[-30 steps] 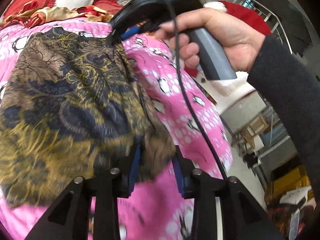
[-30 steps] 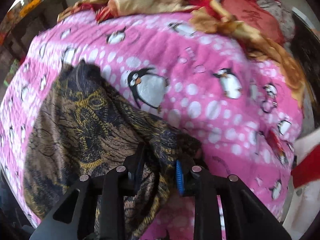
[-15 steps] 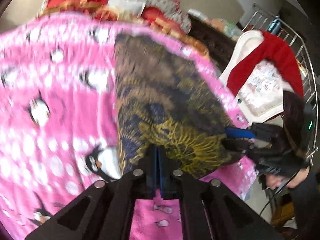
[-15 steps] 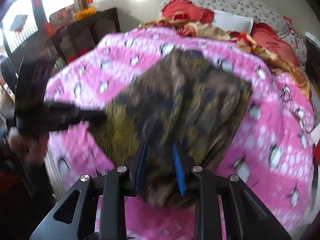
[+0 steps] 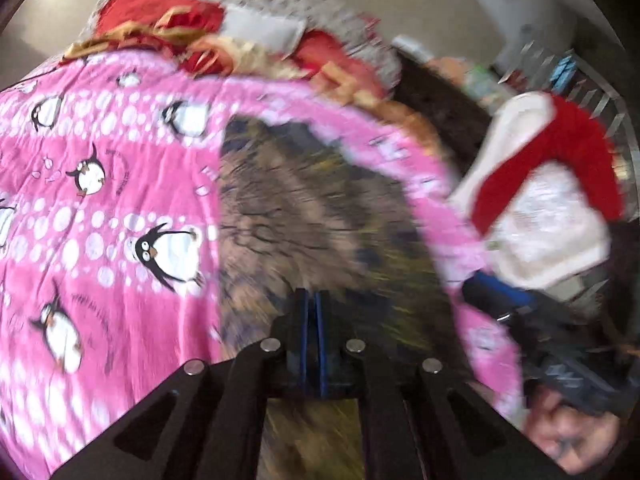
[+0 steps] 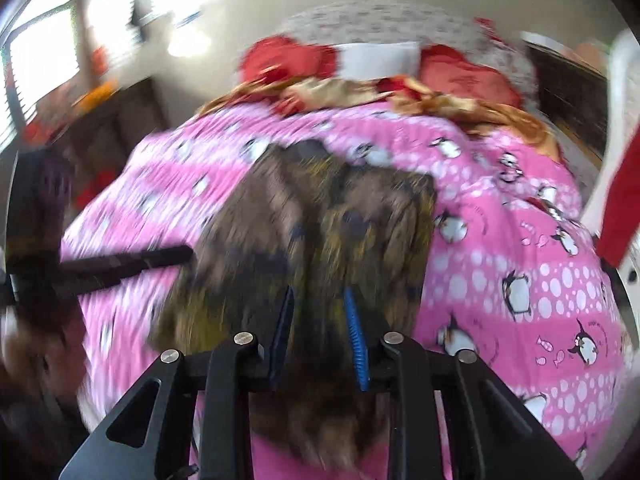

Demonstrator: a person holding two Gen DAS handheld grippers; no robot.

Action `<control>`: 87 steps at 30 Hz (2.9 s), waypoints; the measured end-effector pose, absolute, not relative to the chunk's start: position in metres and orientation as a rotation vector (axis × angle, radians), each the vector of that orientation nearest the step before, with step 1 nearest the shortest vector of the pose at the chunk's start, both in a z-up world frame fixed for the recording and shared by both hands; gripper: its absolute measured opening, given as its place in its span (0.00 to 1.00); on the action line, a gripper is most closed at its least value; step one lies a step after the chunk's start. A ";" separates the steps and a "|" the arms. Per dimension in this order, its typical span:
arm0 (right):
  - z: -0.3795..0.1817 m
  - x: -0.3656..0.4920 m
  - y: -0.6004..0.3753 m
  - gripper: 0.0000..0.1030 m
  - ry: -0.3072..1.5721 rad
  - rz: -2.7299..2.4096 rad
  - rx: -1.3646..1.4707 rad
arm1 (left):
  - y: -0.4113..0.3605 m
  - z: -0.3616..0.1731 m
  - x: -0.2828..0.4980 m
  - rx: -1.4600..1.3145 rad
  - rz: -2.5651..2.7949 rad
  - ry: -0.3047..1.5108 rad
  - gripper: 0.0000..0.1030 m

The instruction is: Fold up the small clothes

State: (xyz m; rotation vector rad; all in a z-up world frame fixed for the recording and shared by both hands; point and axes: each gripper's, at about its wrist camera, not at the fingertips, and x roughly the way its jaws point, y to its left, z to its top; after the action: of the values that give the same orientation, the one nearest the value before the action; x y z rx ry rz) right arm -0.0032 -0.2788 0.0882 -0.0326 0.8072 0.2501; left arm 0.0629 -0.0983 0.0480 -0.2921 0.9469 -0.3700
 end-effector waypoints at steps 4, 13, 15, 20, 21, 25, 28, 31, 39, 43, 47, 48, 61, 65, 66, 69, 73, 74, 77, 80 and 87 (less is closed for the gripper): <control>0.048 0.040 -0.272 0.33 0.932 0.112 -0.037 | -0.098 0.018 0.070 -0.320 -0.373 0.969 0.02; 0.070 0.048 -0.298 0.33 0.969 0.116 0.127 | -0.096 0.082 0.075 -0.276 -0.348 0.852 0.13; 0.092 0.056 -0.293 0.34 0.890 0.097 0.154 | -0.103 0.090 0.101 -0.298 -0.319 0.829 0.20; 0.086 0.105 -0.275 0.39 0.767 -0.021 0.076 | -0.121 0.077 0.158 -0.291 -0.244 0.832 0.33; 0.073 0.117 -0.276 0.39 0.786 -0.027 0.085 | -0.124 0.064 0.166 -0.263 -0.227 0.858 0.34; 0.030 0.132 -0.301 0.40 0.839 0.026 0.202 | -0.132 0.041 0.175 -0.226 -0.229 0.853 0.43; 0.032 0.130 -0.304 0.43 0.835 0.033 0.211 | -0.134 0.052 0.171 -0.198 -0.262 0.865 0.52; 0.043 0.126 -0.314 0.44 0.840 0.066 0.245 | -0.109 0.075 0.152 -0.190 -0.345 0.864 0.60; 0.058 0.059 -0.377 0.64 0.813 0.316 0.341 | -0.053 0.028 0.096 -0.364 -0.537 1.004 0.86; 0.034 0.041 -0.393 0.64 0.861 0.406 0.411 | -0.070 0.018 0.091 -0.413 -0.654 1.026 0.87; 0.017 0.038 -0.406 0.65 0.847 0.480 0.585 | -0.080 0.021 0.107 -0.485 -0.699 1.085 0.87; 0.013 0.039 -0.408 0.65 0.844 0.519 0.640 | -0.079 0.020 0.109 -0.493 -0.702 1.088 0.87; -0.003 0.093 -0.376 0.67 0.863 0.691 0.705 | -0.073 0.015 0.096 -0.470 -0.646 1.036 0.81; 0.005 0.098 -0.369 0.56 0.829 0.590 0.594 | -0.074 0.015 0.096 -0.476 -0.641 1.032 0.82; 0.002 0.100 -0.368 0.54 0.838 0.581 0.588 | -0.074 0.015 0.096 -0.479 -0.638 1.030 0.82; 0.000 0.103 -0.357 0.51 0.840 0.547 0.514 | -0.077 0.015 0.093 -0.455 -0.603 1.024 0.75; 0.002 0.104 -0.352 0.47 0.807 0.504 0.438 | -0.080 0.019 0.084 -0.353 -0.505 1.003 0.43; 0.002 0.103 -0.351 0.44 0.802 0.499 0.422 | -0.076 0.020 0.080 -0.363 -0.481 0.982 0.30; 0.008 0.098 -0.343 0.28 0.792 0.484 0.348 | -0.077 0.029 0.069 -0.352 -0.436 0.934 0.22; 0.027 0.091 -0.330 0.24 0.774 0.457 0.277 | -0.079 0.044 0.057 -0.322 -0.431 0.888 0.20; 0.062 0.086 -0.295 0.23 0.782 0.516 0.285 | -0.015 0.074 0.037 -0.384 -0.447 0.864 0.20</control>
State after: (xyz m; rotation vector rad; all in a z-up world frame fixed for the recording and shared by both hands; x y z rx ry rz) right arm 0.0855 -0.2954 0.0619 0.2855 0.7816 0.5163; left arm 0.0368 -0.0151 0.0744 -0.3844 0.8638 -0.4473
